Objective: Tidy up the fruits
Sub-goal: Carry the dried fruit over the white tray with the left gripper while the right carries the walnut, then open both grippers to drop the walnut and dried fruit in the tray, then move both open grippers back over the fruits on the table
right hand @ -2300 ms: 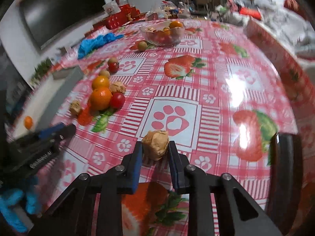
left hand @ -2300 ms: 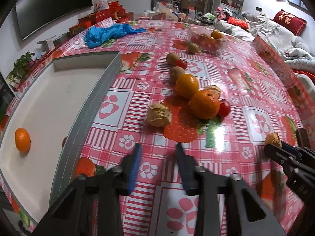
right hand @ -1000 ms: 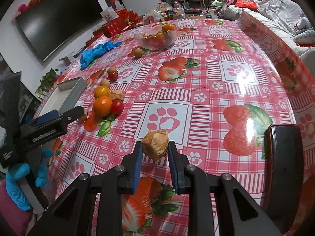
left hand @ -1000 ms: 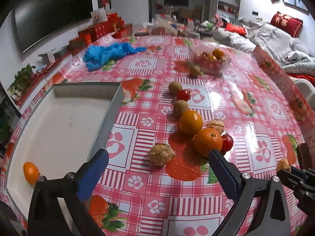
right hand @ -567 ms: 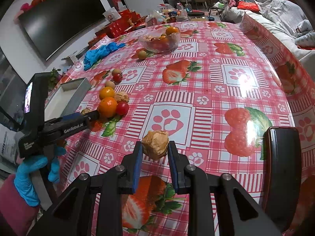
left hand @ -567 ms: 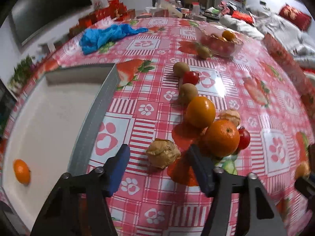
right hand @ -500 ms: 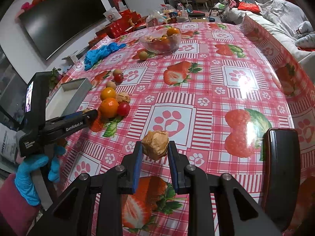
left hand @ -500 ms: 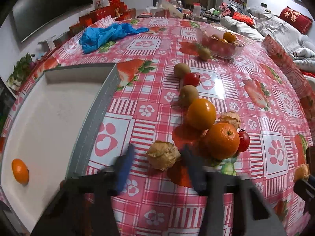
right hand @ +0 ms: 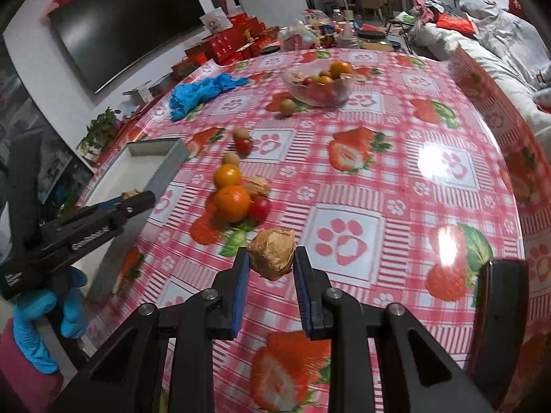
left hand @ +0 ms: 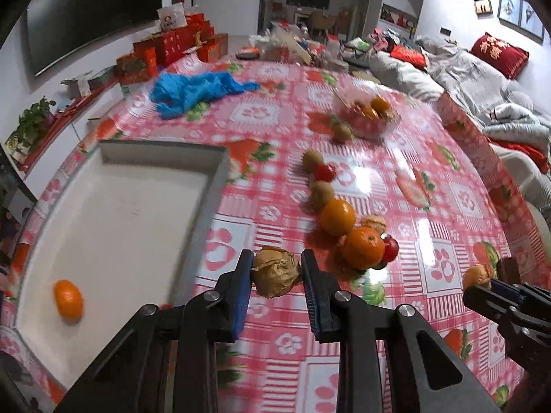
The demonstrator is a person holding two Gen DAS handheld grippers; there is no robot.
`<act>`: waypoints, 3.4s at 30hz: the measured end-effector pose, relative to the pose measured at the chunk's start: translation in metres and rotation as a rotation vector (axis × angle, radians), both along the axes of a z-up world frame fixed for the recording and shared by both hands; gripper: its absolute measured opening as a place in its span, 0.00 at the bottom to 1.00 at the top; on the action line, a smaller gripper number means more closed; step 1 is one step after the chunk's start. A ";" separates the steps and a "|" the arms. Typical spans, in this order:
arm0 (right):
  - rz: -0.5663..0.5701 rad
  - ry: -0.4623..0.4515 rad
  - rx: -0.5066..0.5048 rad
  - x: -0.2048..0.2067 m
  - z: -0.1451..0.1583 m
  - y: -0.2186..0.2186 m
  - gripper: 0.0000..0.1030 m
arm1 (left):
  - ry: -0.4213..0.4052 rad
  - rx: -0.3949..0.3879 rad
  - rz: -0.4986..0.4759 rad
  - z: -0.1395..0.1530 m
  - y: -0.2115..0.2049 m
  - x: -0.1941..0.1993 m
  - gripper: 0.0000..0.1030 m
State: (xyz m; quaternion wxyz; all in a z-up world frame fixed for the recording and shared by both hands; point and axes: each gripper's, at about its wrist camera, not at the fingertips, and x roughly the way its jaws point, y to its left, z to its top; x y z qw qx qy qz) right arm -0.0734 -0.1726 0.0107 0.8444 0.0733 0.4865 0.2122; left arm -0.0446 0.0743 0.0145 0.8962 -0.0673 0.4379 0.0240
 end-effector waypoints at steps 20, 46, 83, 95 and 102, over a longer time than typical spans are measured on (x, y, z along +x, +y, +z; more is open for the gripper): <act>0.268 -0.060 0.006 0.012 0.044 0.145 0.27 | -0.033 0.089 0.238 0.023 0.114 -0.037 0.29; 0.400 0.069 -0.033 0.017 -0.002 0.238 0.27 | 0.038 0.089 0.291 -0.022 0.135 -0.048 0.29; 0.128 0.054 0.086 0.062 0.035 0.104 1.00 | -0.026 0.051 0.215 0.038 0.088 -0.038 0.82; -0.083 0.096 -0.082 0.057 -0.017 -0.004 1.00 | 0.005 0.042 0.054 0.055 0.012 -0.002 0.82; -0.122 0.062 -0.195 0.028 -0.046 -0.027 1.00 | 0.080 0.038 0.026 0.029 -0.021 0.029 0.82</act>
